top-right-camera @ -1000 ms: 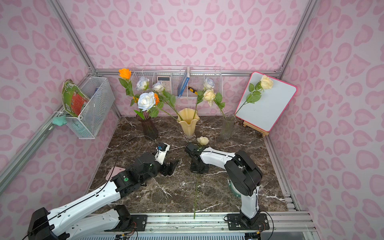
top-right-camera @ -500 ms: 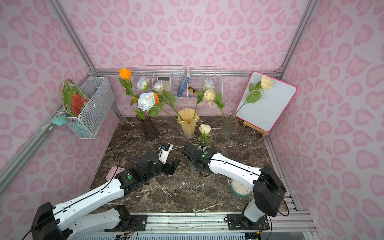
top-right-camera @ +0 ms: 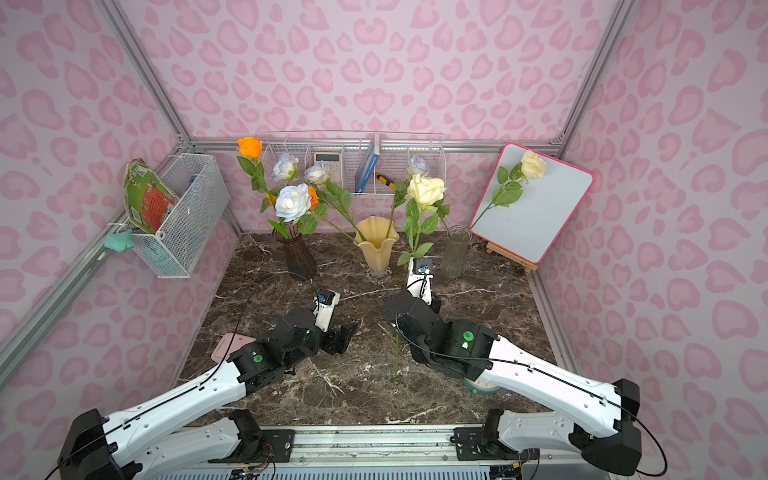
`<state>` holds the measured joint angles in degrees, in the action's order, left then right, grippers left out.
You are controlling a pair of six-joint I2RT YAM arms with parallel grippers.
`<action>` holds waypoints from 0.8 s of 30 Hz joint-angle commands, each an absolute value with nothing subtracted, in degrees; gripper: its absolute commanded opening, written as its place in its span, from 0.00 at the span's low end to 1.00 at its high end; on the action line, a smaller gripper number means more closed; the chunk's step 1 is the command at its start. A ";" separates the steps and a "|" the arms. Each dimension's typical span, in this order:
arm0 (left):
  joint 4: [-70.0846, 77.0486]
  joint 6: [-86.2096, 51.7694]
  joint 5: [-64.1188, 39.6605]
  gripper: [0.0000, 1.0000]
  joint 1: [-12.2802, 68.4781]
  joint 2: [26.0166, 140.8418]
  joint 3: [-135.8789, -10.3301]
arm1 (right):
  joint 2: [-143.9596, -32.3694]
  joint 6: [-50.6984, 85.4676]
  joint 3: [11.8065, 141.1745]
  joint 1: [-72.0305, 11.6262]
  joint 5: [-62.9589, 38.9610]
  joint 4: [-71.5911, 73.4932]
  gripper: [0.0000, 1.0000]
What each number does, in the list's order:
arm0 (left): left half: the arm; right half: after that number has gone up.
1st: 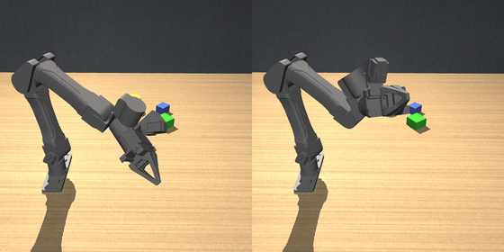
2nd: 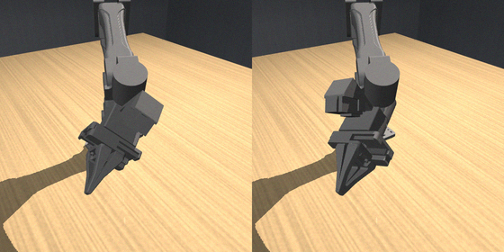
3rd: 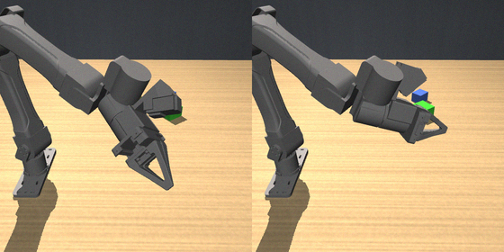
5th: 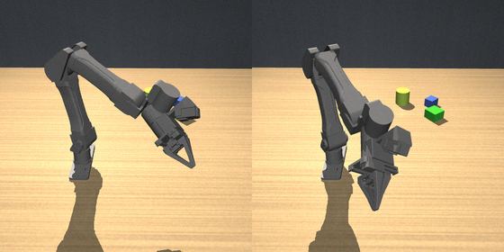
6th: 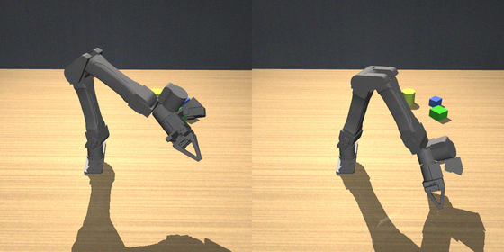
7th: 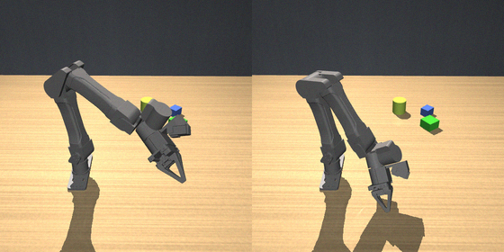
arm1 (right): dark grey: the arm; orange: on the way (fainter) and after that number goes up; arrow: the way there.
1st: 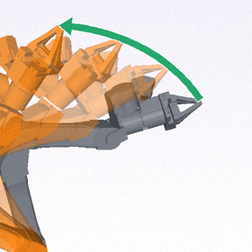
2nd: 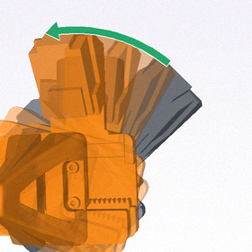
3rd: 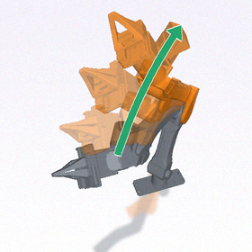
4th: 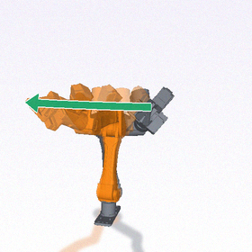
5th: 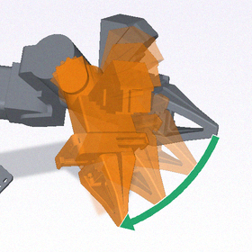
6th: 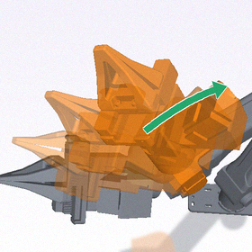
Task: Arrange the flowers in different vases according to their colors
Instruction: Pick up the flower at the center of the board, then insert the flower into the vase.
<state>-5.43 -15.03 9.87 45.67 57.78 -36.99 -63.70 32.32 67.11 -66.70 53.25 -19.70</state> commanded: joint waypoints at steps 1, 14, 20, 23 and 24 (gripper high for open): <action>-6.31 -17.04 9.49 0.82 45.62 57.84 -36.17 | -61.54 2.20 63.61 -65.30 62.53 12.06 0.00; 3.30 -16.24 4.30 0.82 45.62 64.12 -35.05 | -69.41 -3.57 66.91 -33.81 44.57 30.47 0.00; 7.23 -15.91 0.38 0.82 45.66 66.88 -34.66 | -77.90 -1.56 69.32 -24.54 39.95 37.38 0.00; 7.03 -16.00 -0.86 0.82 45.62 68.31 -35.21 | -82.97 -1.93 72.71 -21.51 38.13 39.88 0.00; 7.03 -16.19 -1.22 0.82 45.66 68.70 -35.24 | -84.46 -1.54 74.15 -20.63 37.05 40.10 0.00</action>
<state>5.06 -16.29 1.34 45.67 68.01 -34.70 -81.91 -2.50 71.55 -22.13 40.58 34.15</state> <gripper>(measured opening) 0.824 0.068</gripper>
